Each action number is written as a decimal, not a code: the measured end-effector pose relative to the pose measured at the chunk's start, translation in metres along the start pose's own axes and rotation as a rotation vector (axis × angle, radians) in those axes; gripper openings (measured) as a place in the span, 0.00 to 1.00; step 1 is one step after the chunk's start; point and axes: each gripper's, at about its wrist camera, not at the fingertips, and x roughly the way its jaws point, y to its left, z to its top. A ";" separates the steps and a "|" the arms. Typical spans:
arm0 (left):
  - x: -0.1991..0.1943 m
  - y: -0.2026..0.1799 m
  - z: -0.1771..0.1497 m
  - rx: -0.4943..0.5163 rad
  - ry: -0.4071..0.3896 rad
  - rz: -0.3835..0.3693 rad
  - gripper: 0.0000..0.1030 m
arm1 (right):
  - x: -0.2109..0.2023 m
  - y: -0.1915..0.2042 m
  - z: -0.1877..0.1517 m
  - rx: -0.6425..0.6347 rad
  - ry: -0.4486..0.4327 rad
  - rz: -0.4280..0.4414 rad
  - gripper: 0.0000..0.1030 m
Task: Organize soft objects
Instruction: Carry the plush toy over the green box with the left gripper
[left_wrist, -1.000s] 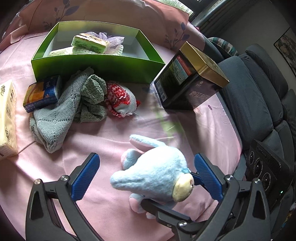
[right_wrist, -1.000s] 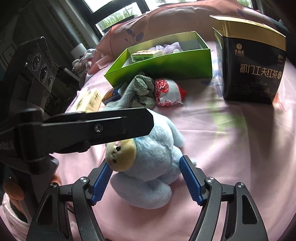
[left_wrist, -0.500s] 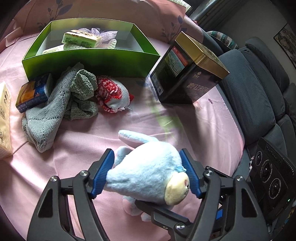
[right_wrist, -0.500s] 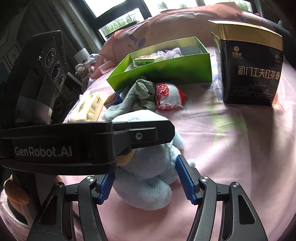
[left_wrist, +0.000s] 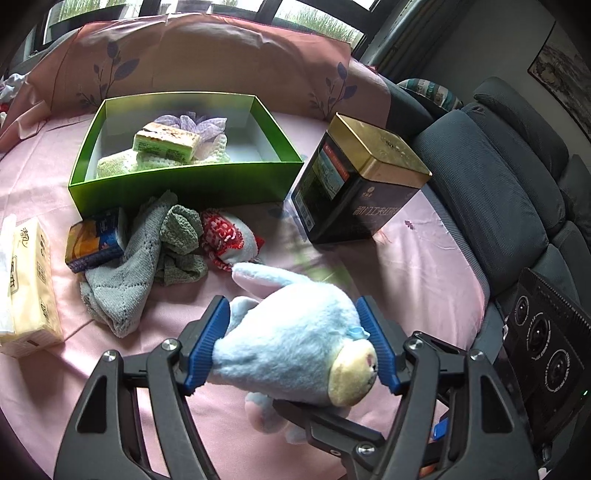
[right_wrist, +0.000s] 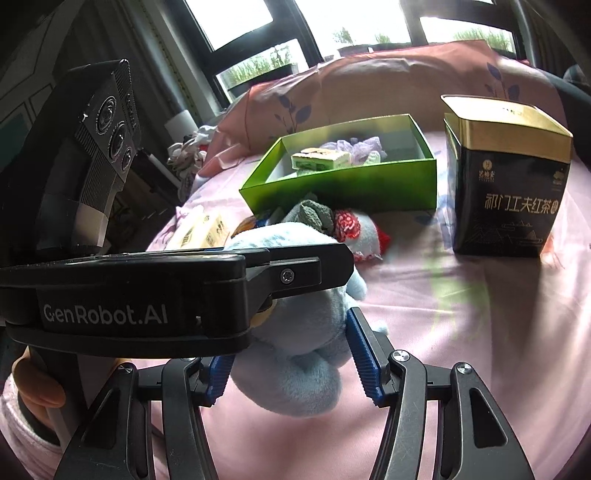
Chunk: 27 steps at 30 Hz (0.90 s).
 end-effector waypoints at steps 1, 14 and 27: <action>-0.004 -0.001 0.003 0.004 -0.011 0.002 0.68 | -0.002 0.002 0.004 -0.009 -0.010 0.001 0.57; -0.055 -0.003 0.055 0.057 -0.125 0.049 0.68 | -0.018 0.032 0.063 -0.102 -0.115 0.018 0.57; -0.086 -0.014 0.141 0.122 -0.203 0.093 0.68 | -0.040 0.046 0.147 -0.186 -0.267 -0.005 0.56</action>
